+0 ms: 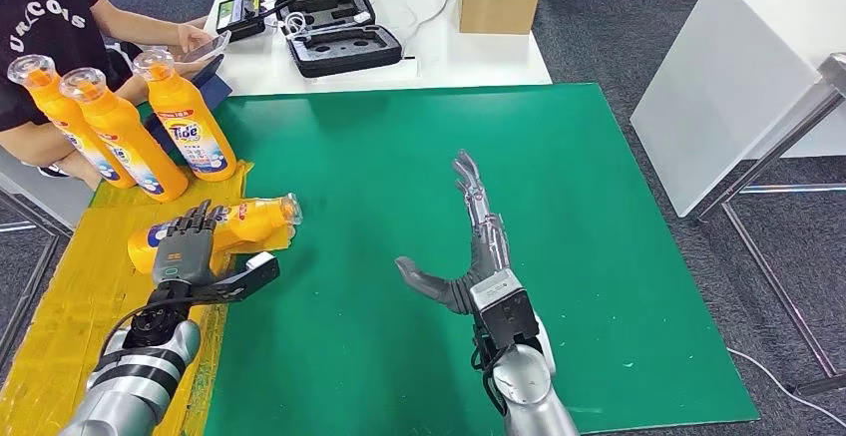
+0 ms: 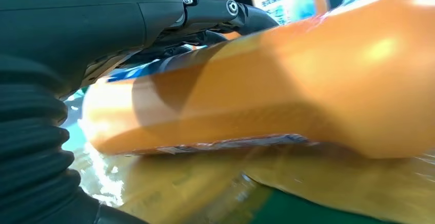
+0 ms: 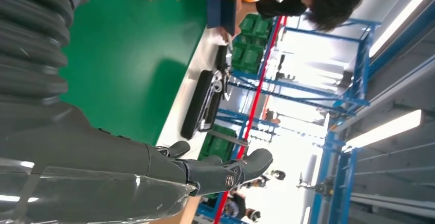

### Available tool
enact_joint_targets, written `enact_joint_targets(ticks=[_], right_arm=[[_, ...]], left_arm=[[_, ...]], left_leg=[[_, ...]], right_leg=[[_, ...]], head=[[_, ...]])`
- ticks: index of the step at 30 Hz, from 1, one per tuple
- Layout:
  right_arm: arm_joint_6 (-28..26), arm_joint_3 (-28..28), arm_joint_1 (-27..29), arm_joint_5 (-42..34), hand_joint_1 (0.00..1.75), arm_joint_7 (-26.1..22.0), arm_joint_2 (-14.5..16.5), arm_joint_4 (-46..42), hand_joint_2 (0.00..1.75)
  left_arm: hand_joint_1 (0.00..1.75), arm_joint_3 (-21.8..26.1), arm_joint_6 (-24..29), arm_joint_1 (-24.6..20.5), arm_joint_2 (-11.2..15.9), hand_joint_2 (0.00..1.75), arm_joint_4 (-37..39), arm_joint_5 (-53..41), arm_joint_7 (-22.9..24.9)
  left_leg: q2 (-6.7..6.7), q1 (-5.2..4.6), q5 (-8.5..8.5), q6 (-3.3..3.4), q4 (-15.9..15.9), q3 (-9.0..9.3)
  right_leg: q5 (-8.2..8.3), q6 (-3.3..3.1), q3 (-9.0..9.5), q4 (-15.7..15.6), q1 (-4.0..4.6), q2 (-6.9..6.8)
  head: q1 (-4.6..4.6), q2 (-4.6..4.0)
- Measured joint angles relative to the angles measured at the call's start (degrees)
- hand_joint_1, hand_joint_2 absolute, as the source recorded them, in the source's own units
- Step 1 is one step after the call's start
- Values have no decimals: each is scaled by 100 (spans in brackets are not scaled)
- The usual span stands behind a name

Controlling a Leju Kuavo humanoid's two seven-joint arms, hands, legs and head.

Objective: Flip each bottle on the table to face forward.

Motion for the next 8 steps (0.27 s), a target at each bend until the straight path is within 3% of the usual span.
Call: enact_joint_targets(ticks=[8], right_arm=[[-99,-71,74,118,0,38,-16,9,175]], left_arm=[[0,102,-661,659,-204,175,-1232,1789,-1434]], left_leg=[[2,1,-1,0,0,-3]], right_leg=[[0,0,-5,0,1,1]], head=[[0,0]])
